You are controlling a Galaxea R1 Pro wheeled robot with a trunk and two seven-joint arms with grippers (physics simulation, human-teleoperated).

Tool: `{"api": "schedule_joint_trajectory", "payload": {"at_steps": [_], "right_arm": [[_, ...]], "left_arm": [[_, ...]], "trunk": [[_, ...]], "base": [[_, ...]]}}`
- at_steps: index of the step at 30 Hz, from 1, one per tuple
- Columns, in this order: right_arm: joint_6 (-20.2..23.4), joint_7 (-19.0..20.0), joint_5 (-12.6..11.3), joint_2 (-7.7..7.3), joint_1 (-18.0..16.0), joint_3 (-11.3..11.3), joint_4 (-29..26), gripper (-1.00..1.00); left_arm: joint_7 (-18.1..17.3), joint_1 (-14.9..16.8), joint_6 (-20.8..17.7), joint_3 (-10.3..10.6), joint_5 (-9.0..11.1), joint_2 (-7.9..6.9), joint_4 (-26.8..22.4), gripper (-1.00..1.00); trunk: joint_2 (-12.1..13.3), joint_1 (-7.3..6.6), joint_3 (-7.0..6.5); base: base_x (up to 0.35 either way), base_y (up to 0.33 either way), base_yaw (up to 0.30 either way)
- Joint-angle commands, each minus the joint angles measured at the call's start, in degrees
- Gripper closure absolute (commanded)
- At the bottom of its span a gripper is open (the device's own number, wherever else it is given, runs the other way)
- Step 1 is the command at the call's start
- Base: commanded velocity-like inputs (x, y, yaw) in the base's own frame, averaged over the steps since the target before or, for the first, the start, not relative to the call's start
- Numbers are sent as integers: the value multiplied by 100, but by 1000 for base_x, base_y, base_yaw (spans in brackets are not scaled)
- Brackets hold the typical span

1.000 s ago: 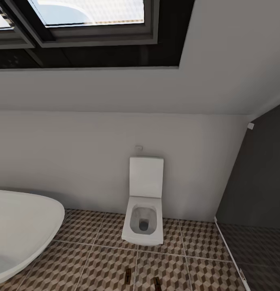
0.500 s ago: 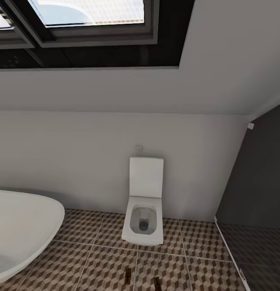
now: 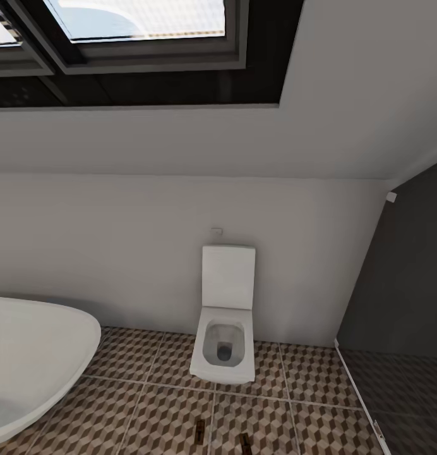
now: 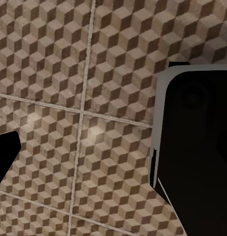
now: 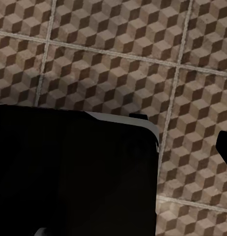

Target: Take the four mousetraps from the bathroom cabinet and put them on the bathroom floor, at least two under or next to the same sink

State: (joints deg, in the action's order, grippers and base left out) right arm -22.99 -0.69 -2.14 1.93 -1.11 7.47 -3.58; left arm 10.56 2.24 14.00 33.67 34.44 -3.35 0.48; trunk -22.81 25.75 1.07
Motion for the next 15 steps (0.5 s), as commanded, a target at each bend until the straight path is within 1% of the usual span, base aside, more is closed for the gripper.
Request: {"api": "schedule_joint_trajectory", "payload": {"at_steps": [1, 15], "right_arm": [[-19, -6, -23, 0, -5, 35, 6, -100], [-21, -5, -23, 0, -6, 35, 6, -100]], "left_arm": [[16, 4, 15, 49, 28, 1, 5, -100], [16, 4, 15, 46, 28, 2, 5, -100]], "trunk": [[-11, 3, 11], [-11, 3, 11]], "base": [[0, 0, 0], [0, 0, 0]]}}
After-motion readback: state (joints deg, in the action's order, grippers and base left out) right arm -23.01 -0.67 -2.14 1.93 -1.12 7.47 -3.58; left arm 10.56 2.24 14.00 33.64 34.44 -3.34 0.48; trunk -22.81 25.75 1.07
